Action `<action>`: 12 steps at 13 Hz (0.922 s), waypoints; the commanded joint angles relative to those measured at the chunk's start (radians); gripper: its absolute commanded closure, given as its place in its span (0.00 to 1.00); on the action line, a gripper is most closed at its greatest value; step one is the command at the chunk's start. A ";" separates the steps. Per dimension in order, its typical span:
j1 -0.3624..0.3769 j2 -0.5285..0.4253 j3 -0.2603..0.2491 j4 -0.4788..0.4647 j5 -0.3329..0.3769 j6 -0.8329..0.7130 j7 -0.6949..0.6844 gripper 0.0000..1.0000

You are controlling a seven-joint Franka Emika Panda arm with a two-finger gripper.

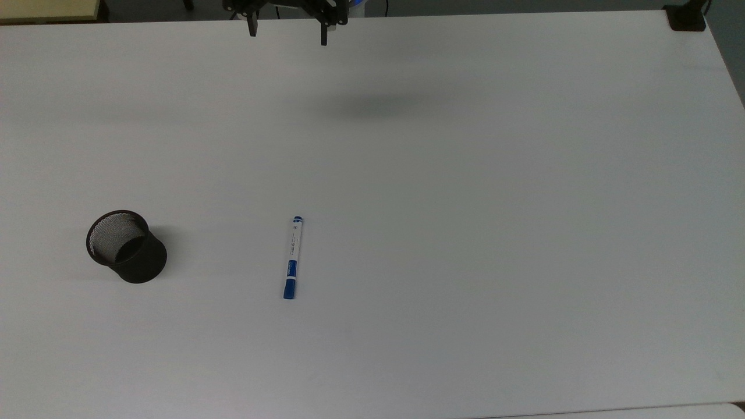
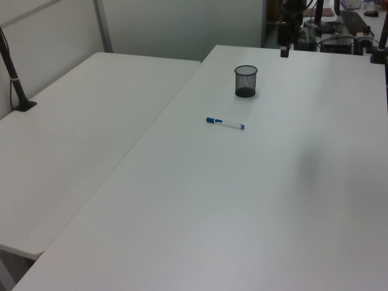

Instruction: Insert the marker

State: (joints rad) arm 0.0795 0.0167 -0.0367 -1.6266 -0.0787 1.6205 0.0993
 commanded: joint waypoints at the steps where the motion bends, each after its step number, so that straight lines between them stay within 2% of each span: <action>1: -0.003 -0.017 -0.006 -0.024 0.030 0.021 -0.023 0.00; 8: -0.003 -0.015 -0.006 -0.029 0.030 0.042 -0.023 0.00; 12: -0.007 0.057 -0.006 -0.026 0.028 0.279 -0.009 0.00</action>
State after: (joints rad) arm 0.0779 0.0342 -0.0393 -1.6380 -0.0705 1.7523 0.0993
